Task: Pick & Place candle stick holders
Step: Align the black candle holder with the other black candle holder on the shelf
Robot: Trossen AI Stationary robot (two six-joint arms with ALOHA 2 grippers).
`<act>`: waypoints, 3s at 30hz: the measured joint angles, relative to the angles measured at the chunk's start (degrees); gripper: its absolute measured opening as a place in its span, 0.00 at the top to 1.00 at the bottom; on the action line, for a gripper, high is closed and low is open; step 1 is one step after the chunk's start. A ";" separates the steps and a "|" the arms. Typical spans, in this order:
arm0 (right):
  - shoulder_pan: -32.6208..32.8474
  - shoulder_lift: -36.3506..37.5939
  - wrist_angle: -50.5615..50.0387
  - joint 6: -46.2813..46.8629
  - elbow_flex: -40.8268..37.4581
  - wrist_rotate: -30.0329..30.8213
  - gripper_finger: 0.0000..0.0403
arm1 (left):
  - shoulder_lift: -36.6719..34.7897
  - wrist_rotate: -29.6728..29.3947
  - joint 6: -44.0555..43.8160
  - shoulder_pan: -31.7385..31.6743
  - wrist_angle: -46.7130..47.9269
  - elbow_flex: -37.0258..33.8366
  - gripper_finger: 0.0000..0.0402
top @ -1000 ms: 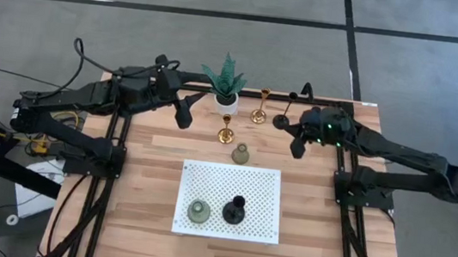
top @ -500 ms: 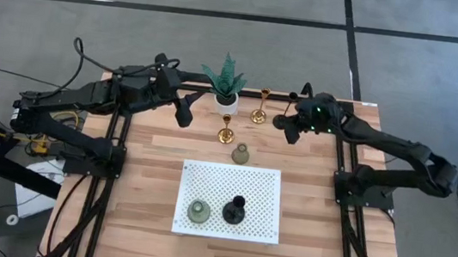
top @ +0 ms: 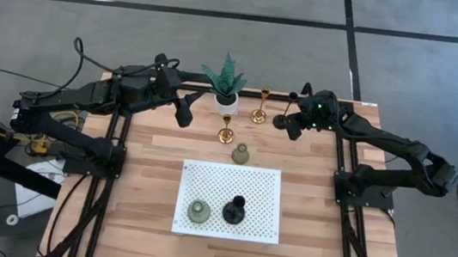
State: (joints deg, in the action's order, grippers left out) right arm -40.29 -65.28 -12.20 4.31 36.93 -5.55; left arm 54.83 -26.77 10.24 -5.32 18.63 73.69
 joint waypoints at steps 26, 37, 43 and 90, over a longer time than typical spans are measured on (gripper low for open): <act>-2.64 -11.32 17.76 0.22 0.00 3.89 0.41 | 0.00 -0.02 0.00 0.00 0.00 0.02 0.46; -2.54 -7.08 17.22 -1.37 0.00 5.76 0.86 | 0.00 -0.02 0.00 0.00 0.02 0.02 0.46; -2.50 -0.74 10.94 -2.87 0.55 5.63 0.94 | 0.00 -0.02 0.00 0.00 0.02 0.02 0.46; 39.01 5.29 -20.87 6.29 33.64 12.17 0.95 | 0.00 -0.02 -0.02 -0.01 0.00 0.04 0.46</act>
State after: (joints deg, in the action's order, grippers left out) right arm -1.28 -59.99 -33.07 10.60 70.57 6.62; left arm 54.83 -26.79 10.22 -5.33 18.63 73.73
